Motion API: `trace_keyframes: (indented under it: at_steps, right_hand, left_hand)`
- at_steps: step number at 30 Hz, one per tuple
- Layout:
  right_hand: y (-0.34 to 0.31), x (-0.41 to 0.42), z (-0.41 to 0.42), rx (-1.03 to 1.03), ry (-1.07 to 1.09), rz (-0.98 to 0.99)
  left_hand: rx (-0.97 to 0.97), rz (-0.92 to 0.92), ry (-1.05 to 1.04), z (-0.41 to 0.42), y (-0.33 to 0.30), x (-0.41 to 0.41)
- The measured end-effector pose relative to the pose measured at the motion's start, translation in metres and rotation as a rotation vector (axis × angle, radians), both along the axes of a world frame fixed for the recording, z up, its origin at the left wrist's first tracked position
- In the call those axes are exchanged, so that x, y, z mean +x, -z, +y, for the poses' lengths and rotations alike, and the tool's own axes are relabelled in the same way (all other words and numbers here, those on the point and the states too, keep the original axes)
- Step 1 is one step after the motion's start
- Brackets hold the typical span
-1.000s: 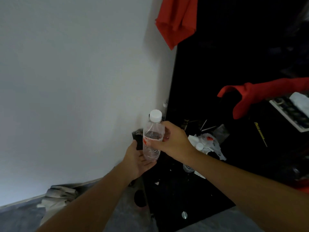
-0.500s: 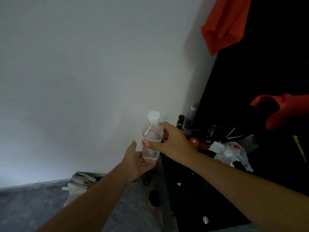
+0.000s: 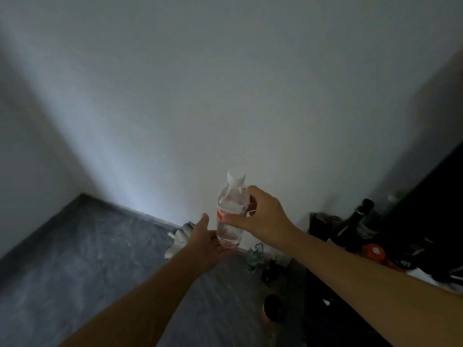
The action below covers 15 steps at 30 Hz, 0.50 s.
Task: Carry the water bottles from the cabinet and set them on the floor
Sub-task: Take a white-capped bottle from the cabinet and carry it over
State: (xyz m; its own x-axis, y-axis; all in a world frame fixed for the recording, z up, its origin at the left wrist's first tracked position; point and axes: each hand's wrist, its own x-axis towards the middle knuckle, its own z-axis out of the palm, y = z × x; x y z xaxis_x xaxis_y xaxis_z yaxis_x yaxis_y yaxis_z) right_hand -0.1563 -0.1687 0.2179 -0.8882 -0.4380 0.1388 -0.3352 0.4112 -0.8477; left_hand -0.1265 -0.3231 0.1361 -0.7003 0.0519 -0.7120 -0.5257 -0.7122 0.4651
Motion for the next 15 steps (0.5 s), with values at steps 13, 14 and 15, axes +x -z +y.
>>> trace_keyframes:
  at_steps: [13,14,15]
  right_hand:
    - [-0.007,0.084,-0.213,0.006,-0.31,0.045]
    - [-0.007,0.093,-0.231,0.009,-0.332,0.044]
    - [-0.006,0.103,-0.249,0.011,-0.353,0.045]
  left_hand:
    - [0.012,-0.01,-0.325,-0.19,-0.017,0.134]
    - [0.016,0.0,-0.34,-0.207,-0.015,0.148]
    - [0.015,0.008,-0.354,-0.224,-0.014,0.161]
